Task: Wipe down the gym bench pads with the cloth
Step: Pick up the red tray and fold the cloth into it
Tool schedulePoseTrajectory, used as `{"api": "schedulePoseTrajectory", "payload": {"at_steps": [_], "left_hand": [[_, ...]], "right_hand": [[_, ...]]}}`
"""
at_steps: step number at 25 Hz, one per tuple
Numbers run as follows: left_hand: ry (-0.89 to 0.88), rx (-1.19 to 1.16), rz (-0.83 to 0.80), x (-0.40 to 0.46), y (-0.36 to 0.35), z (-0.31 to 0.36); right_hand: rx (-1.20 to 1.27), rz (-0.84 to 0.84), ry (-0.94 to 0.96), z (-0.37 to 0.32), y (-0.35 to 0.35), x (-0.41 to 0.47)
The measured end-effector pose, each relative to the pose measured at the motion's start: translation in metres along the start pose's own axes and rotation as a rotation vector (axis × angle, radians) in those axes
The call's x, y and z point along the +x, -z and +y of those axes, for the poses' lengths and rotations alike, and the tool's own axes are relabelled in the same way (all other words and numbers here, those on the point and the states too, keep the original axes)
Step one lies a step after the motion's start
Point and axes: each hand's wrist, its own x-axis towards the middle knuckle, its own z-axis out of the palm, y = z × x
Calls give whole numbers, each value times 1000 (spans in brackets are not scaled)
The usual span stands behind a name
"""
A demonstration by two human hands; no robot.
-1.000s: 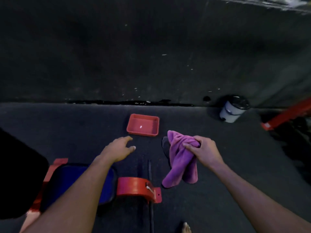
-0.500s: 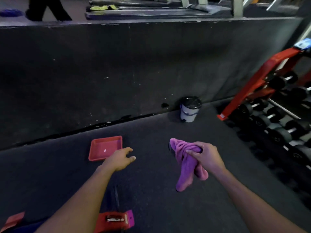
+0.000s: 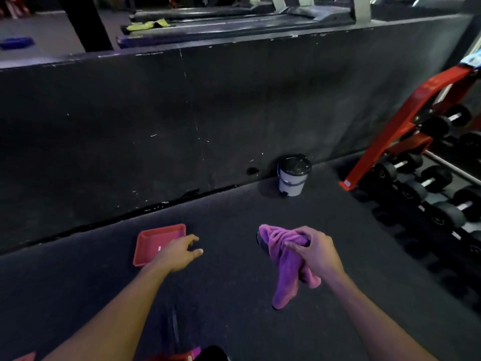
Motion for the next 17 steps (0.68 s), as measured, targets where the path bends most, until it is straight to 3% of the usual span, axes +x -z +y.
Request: {"api": "schedulePoseTrajectory", "payload": {"at_steps": [9, 17], "left_hand": [[123, -43, -1, 94, 34, -38], [272, -168, -25, 211, 113, -128]], "right_hand": [[-11, -129, -7, -20, -53, 119], [-109, -321, 63, -105, -151, 292]]}}
